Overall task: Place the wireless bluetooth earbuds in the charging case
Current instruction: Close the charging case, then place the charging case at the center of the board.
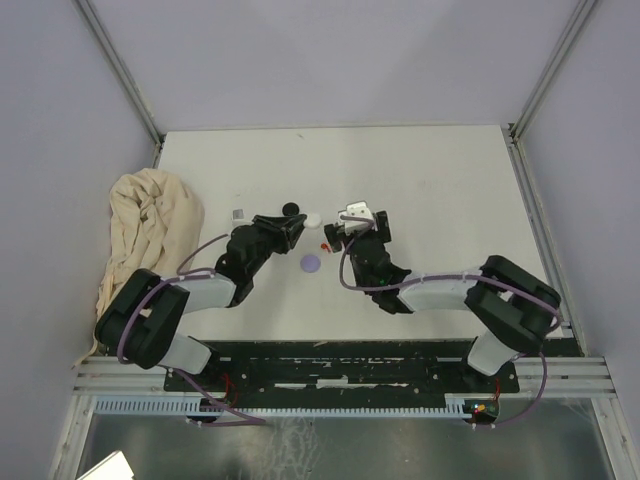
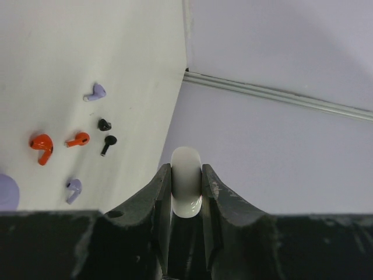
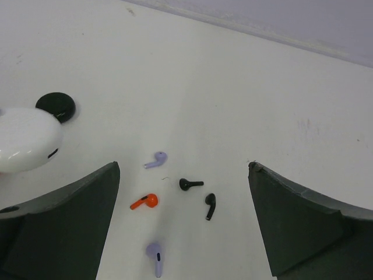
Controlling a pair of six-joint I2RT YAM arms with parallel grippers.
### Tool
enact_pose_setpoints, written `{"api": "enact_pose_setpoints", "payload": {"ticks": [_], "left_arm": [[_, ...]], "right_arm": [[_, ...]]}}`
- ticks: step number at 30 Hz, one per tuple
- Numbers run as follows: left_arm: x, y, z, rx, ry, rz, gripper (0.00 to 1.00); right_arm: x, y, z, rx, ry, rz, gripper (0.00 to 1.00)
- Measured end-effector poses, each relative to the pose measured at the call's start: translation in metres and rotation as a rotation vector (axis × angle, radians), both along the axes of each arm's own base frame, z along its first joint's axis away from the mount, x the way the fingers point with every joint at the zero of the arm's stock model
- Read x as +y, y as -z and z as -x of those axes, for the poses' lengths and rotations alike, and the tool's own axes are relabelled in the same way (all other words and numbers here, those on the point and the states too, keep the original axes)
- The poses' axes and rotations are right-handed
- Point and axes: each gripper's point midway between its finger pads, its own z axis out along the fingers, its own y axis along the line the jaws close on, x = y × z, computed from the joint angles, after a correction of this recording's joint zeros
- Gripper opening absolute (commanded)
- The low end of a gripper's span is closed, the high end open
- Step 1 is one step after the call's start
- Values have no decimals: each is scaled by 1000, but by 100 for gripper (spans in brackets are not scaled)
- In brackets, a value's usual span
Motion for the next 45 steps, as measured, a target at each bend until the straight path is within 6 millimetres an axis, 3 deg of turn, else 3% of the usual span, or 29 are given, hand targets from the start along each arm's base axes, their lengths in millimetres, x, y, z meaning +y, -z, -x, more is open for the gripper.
{"api": "enact_pose_setpoints", "payload": {"ticks": [7,11,17,23,28,33,41,45], "left_arm": [[9,15,-2,-42,16,-216,3],[7,12,-13,-88,24,-322,3],[-15,7,-62,-161,47,-433,3],[-34,38,-105,-169,79,-548,3],[-46,50,-133,-192,92,-595,3],[-57,61,-153,-204,101,-615,3],[-61,92,-160,-150,132,-655,4],[-60,96,-159,-135,142,-672,14]], "right_arm": [[-54,-41,-14,132,101,-104,100],[-77,-40,-13,203,123,-110,100],[-77,-16,-3,330,78,-54,100],[-79,-4,1,386,58,-45,100],[-80,-2,1,402,47,-54,100],[-81,-3,-1,407,38,-67,100],[-81,-5,-1,410,29,-81,100],[-80,-4,-1,412,24,-85,100]]}}
